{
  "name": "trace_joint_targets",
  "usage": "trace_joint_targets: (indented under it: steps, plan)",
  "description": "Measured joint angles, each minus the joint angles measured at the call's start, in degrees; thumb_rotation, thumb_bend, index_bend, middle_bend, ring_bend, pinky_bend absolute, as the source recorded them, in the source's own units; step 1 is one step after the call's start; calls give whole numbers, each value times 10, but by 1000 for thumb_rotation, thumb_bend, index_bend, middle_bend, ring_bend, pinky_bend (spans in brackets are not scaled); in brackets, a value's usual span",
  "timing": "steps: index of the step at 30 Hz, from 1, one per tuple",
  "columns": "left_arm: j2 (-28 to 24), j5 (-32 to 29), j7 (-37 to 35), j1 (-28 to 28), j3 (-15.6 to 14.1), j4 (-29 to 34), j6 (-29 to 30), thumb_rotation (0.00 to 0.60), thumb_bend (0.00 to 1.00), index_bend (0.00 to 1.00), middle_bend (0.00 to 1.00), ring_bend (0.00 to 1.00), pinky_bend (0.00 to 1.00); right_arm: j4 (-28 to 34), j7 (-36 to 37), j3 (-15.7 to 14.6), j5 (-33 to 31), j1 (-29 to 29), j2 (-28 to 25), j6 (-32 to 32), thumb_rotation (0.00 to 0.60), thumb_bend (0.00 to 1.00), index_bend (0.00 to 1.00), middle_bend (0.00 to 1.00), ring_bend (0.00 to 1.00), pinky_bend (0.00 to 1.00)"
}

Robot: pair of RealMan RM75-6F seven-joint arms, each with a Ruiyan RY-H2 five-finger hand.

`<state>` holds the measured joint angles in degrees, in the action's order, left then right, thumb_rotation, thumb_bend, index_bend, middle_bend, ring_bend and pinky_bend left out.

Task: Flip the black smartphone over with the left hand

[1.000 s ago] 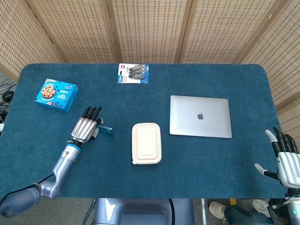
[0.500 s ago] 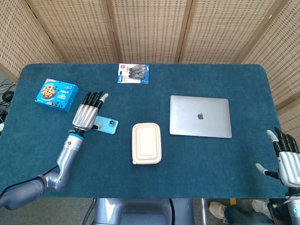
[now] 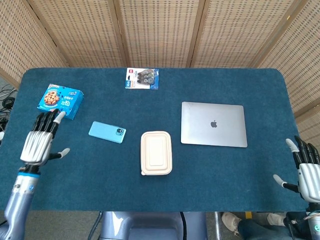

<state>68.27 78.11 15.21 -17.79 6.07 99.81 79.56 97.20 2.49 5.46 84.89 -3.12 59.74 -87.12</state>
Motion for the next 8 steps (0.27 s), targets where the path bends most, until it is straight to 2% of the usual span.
trace_joint_targets:
  steps: [4, 8]
  plan:
    - [-16, 47, -28, 44, -40, 1, 42, 600, 0, 0, 0, 0, 0, 2, -8, -2, 6, 1, 2, -4, 600, 0, 0, 0, 0, 0]
    - [-22, 82, -60, 71, -58, -16, 76, 600, 0, 0, 0, 0, 0, 4, -10, -2, 10, 4, 1, -13, 600, 0, 0, 0, 0, 0]
